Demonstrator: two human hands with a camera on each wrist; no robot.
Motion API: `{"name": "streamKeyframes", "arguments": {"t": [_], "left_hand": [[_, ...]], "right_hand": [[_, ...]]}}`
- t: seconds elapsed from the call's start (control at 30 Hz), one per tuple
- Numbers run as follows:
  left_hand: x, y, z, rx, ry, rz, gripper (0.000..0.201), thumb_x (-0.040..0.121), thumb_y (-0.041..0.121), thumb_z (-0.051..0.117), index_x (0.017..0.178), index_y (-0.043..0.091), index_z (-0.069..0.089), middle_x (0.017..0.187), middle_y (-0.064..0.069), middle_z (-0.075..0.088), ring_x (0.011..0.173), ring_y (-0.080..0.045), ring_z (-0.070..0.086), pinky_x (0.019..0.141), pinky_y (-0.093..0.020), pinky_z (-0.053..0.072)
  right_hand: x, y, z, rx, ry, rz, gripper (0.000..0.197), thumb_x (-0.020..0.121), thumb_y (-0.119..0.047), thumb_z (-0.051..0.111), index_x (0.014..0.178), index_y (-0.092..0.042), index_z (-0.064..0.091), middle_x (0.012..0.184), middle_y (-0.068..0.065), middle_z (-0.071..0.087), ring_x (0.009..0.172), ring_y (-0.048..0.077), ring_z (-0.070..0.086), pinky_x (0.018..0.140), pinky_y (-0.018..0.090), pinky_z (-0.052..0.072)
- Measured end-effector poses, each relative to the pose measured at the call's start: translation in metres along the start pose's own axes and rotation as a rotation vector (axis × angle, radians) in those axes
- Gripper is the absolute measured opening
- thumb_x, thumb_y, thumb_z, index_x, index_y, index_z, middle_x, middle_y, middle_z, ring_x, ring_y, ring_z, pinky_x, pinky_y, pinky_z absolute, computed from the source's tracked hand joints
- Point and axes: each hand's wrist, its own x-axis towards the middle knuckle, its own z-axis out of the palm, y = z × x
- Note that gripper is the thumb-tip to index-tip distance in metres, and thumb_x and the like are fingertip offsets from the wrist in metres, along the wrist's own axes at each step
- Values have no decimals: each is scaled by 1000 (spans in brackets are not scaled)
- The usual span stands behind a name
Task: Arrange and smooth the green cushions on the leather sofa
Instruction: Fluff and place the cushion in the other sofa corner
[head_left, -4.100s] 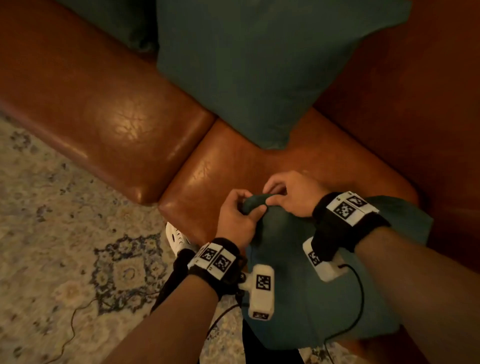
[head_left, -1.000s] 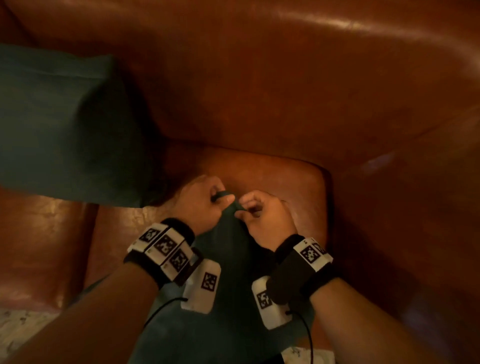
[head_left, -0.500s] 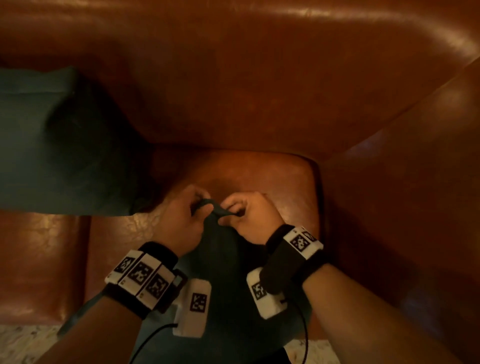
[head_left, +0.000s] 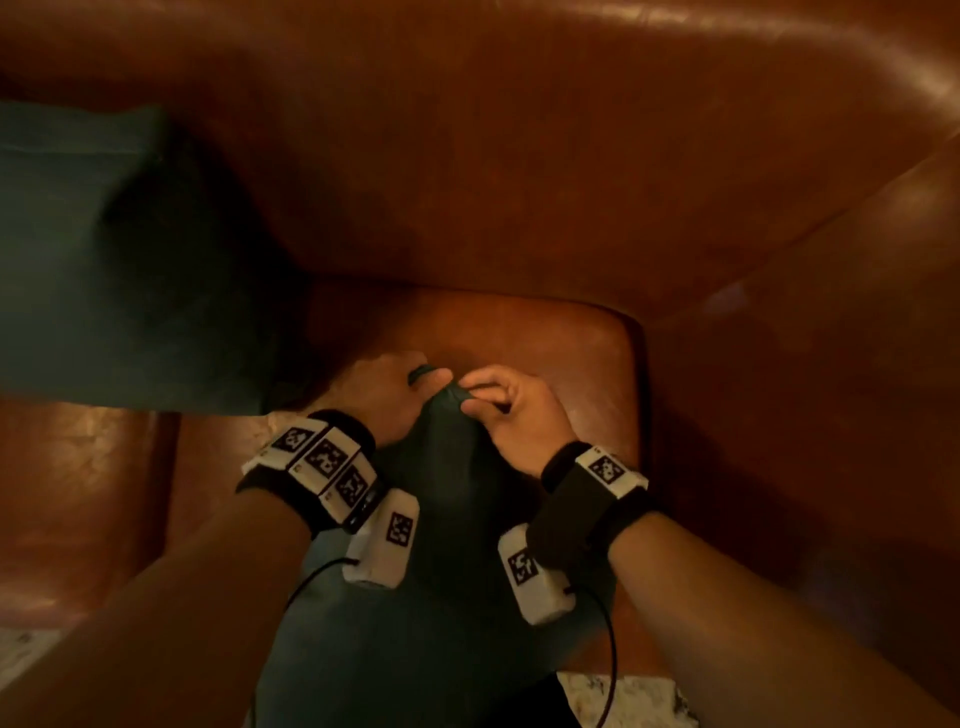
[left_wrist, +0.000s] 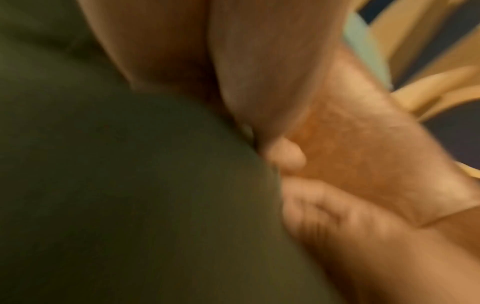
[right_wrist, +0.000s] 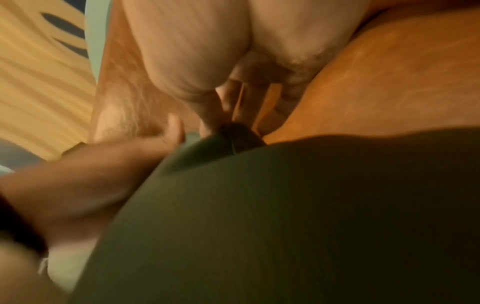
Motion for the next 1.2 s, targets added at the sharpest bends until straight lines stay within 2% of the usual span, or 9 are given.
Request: {"name": "streamKeyframes", "arguments": {"t": [0.17,0.43,0.5,0.57,0.67,0.73,0.8,1.0,1.2], "left_hand": [[-5,9,-42,171,-373,179,22,85,28,66,94,23,47,96,-1,57,93,-21,56,83,-34,45],[11,-7,-42,327,212,-47,59,71,33,80,113,17,42,128,-17,40,117,-41,43,94,-59,42],[3,4,-42,325,307,-23,69,72,34,79,127,21,38,136,-16,32,124,-45,33,97,-64,37],[-19,22,-24,346,291,117,77,73,40,76,136,24,34,141,-15,29,127,-44,30,98,-64,35],[-73,36,31,545,-54,116,110,65,64,71,148,40,2,157,-4,-2,142,-44,6,101,-71,27],[-100,23,69,608,-238,-55,128,60,72,70,140,46,-27,153,3,-33,142,-45,-15,101,-74,24],[-113,6,94,627,-199,-85,140,55,71,73,134,44,-39,147,2,-44,140,-47,-20,100,-73,28],[-109,-5,106,579,-126,16,139,56,65,76,136,44,-36,150,2,-39,139,-47,-22,101,-73,28],[-102,-13,100,534,-178,22,137,59,61,77,135,46,-36,147,5,-44,138,-45,-27,102,-73,24]], "right_hand": [[-40,35,-11,-124,236,87,18,88,-14,66,98,-30,65,96,-20,65,94,-4,61,86,12,46],[-164,112,-31,-249,536,453,15,85,-20,66,90,-34,61,75,-12,64,73,11,61,69,19,42],[-185,134,-23,-201,600,516,14,83,-21,67,89,-33,62,80,-3,68,75,16,62,69,22,45],[-194,151,-15,-87,611,540,17,82,-14,63,78,-31,63,82,4,68,76,16,62,64,10,42],[-190,155,-14,48,575,558,37,81,13,50,74,-19,66,87,8,66,70,1,59,62,0,37],[-175,148,-21,71,529,546,28,86,8,51,89,-9,71,90,3,63,73,2,56,59,3,35],[-152,135,-26,75,560,490,15,90,-8,60,96,-10,74,89,-1,64,82,9,54,62,9,35],[-90,118,-29,-69,295,470,24,85,-16,55,74,-29,71,105,-7,72,94,10,62,84,18,44],[-65,90,-47,-423,-90,532,30,83,-19,58,111,-25,67,119,1,64,105,24,60,80,25,43]]}}
